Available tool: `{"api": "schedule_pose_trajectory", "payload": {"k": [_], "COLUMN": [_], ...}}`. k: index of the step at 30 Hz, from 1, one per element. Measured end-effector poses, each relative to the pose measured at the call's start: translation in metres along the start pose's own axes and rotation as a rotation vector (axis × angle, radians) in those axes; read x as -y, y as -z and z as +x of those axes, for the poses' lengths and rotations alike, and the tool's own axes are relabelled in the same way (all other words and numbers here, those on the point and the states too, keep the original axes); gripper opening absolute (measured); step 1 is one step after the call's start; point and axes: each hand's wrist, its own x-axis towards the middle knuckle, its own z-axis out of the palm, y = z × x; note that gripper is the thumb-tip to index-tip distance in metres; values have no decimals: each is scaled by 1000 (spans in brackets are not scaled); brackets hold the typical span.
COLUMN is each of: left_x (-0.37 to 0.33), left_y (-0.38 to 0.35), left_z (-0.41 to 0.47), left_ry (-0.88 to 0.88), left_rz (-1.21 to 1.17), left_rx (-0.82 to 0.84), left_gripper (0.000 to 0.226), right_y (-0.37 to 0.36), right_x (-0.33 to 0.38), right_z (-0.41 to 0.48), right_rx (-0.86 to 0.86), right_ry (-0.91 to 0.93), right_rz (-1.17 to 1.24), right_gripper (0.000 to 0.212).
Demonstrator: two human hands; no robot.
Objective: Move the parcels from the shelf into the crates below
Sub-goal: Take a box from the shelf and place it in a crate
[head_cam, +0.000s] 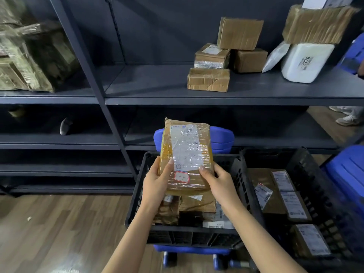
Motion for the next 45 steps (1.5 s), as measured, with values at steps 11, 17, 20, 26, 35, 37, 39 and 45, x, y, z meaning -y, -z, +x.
{"api": "schedule_pose_trajectory", "payload": {"k": [11,17,20,26,35,37,39,45], "left_x": [31,31,28,28,21,22,25,36], "left_y": [13,-20,-46,-121,-263,-288,-309,-347], "left_z": [29,25,22,11,-35,-45,-55,-70], "left_ry": [209,198,178,171,173,200,214,266], "left_rz": [107,118,124,114,167,155,168,205], "left_rx": [-37,12,28,46,1,-22,-36,-27], "left_gripper": [78,78,77,90,69,61,51,64], "right_y": [-19,11,37,114,261,289,313,354], "right_x": [-20,-38,-42,-50,-69,-76,-83,-103], "right_z": [27,25,23,18,17,14,10,6], "right_rx": [45,-3,-17,-19,19,18,24,40], "right_ry": [-100,-97,-103,-90,-82,-94,-122,-183], "right_rz": [-60,-43,-5,15,-53,-65,-75,-96], "right_gripper": [22,18,30,16,8,11,21,37]}}
